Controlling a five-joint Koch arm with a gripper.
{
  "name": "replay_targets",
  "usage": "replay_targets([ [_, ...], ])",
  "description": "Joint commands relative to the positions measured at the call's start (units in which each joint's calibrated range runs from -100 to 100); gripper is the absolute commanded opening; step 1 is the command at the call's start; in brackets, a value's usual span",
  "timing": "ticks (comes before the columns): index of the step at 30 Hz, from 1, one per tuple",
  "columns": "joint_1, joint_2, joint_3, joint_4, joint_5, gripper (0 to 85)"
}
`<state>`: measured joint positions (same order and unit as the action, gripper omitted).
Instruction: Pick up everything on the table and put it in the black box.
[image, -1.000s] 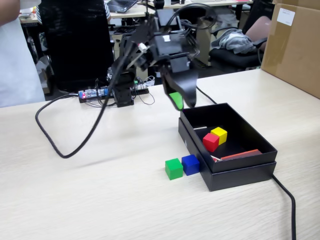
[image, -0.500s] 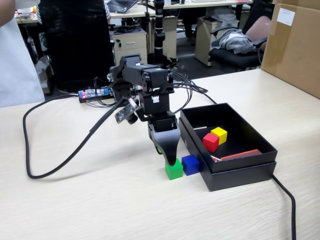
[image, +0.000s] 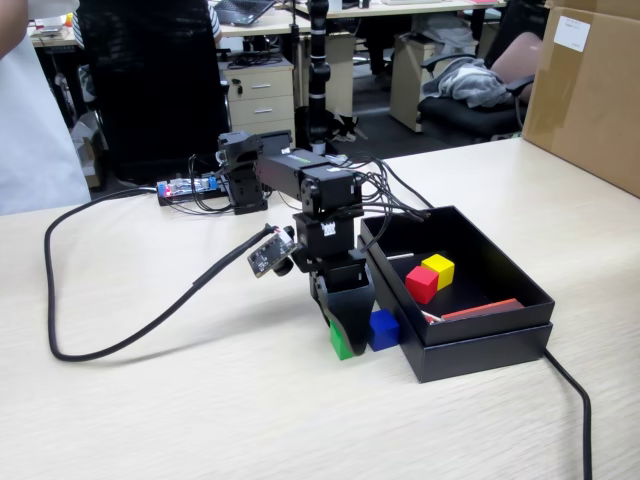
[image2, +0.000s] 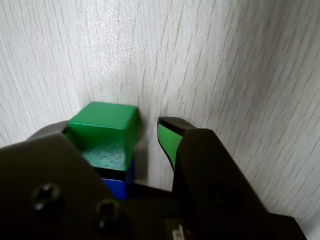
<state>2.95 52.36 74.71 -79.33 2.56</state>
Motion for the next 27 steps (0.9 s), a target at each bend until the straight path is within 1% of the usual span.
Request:
replay_targets([
  [1,-0.20,-0.90,4.52,0.92,0.20,20.6],
  [2,-0.29,-0.67,4.80,1.10,0.24,14.5],
  [3,-0.39,-0.67,4.89,1.10,0.29,10.1],
  [4,-0.49,-0.90,4.80,1.10,0.39,8.1],
  [7,-0.88,-5.83,3.35,0.15,0.63,8.0],
  [11,-0.93,-23.39,-1.55,-1.41,0.88,7.8],
  [12,-0.54,-28.67,-2.55,-1.41,0.83,7.8],
  [16,2.34,-40.26,-3.00,-1.41,0.63,7.8],
  [21,7.96,-42.78,-4.36,-1.41,1.76,8.0],
  [24,10.84,-37.85,-3.82,-1.32,3.22,8.1],
  [27,12.50,-32.91,-3.73,-1.32,4.05,8.4],
])
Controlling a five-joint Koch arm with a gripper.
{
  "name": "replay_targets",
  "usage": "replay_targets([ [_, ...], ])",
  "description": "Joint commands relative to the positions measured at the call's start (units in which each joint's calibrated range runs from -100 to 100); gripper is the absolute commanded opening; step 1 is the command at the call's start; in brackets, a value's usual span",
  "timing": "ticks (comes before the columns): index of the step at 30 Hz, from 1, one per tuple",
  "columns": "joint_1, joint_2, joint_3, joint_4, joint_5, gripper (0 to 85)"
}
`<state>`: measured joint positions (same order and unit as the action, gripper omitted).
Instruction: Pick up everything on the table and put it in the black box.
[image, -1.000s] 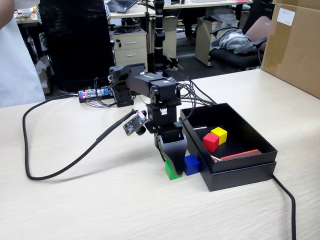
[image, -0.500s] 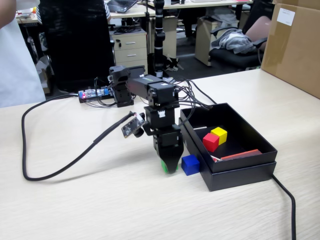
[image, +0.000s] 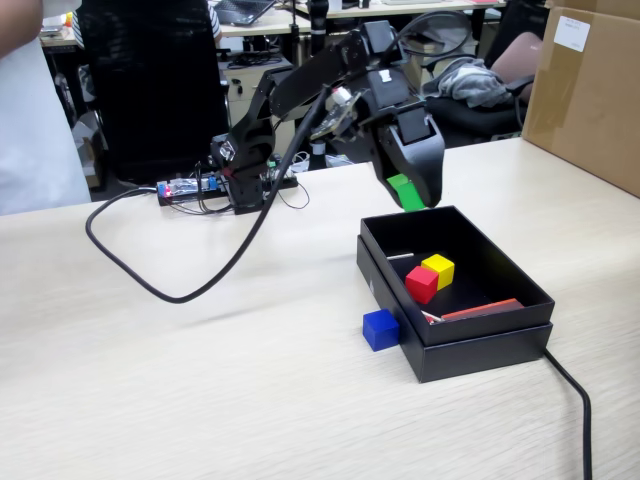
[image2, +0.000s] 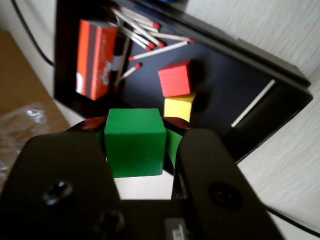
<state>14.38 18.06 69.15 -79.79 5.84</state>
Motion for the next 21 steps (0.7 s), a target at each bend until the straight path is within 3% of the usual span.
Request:
replay_targets([
  [1,1.56,3.34,2.11,-0.86,1.03,8.6],
  [14,2.74,16.88,3.47,-0.86,2.34,9.4],
  [18,2.74,18.49,3.47,-0.94,2.34,13.8],
  [21,2.78,18.49,3.29,-0.94,2.39,25.8],
])
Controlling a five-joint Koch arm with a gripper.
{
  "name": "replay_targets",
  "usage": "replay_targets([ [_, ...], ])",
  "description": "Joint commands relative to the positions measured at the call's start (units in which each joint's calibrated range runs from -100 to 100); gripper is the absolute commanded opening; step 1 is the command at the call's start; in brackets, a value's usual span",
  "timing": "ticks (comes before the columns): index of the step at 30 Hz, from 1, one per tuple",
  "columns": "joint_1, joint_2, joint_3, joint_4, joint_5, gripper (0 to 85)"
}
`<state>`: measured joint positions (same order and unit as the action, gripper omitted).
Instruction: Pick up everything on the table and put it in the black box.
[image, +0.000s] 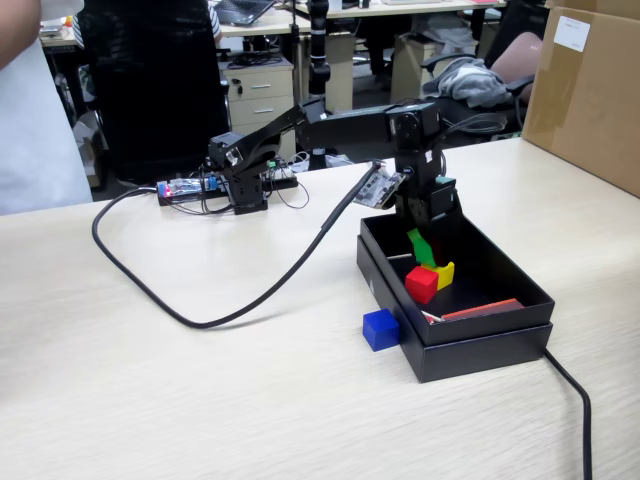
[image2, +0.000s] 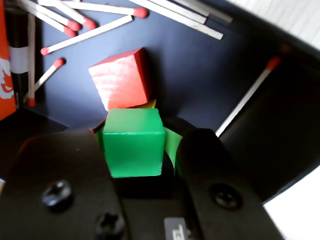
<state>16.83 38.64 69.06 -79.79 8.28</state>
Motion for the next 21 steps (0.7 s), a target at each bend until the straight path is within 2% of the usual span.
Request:
replay_targets([
  [1,0.34,-2.55,3.38,-0.94,-0.05,27.4],
  [7,-0.24,-13.00,2.02,-0.94,-0.10,28.6],
  [9,-0.88,-20.34,-0.61,-0.94,-0.20,34.6],
  [10,-1.37,-23.90,-1.60,-0.86,-0.34,35.0],
  [13,-3.42,-32.73,-3.05,-0.94,-1.07,37.8],
  [14,-5.91,-35.94,-3.05,-0.94,-2.34,38.8],
  [21,-11.53,-33.65,-6.59,-0.86,-3.76,44.3],
])
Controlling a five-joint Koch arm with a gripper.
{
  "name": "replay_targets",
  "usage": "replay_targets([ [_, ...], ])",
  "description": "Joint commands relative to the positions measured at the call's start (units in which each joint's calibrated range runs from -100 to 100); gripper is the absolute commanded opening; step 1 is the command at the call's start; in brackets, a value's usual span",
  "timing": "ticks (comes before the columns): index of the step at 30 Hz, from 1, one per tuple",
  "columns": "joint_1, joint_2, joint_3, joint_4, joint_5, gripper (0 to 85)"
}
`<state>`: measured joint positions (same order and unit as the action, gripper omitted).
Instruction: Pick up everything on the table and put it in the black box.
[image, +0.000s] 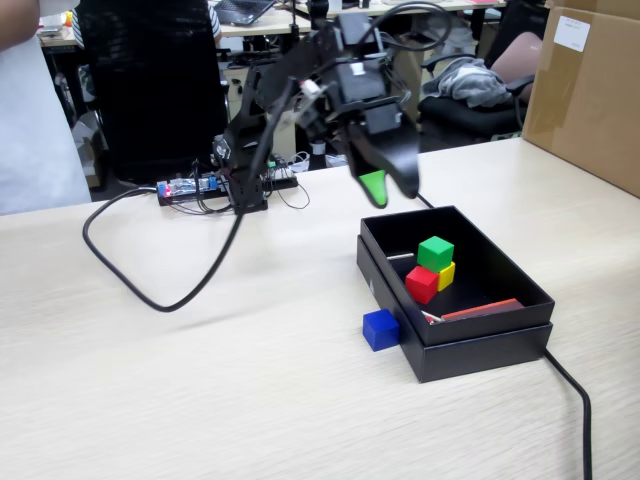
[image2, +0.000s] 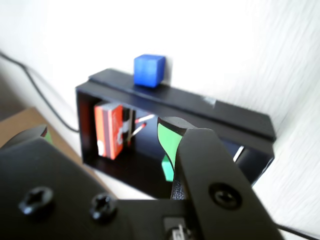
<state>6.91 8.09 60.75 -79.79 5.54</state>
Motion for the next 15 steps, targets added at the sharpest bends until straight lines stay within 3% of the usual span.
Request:
replay_targets([
  [1,-2.30,-1.84,1.54,-0.94,-1.12,45.3],
  [15,-4.54,21.23,11.33,0.96,-1.12,46.4],
])
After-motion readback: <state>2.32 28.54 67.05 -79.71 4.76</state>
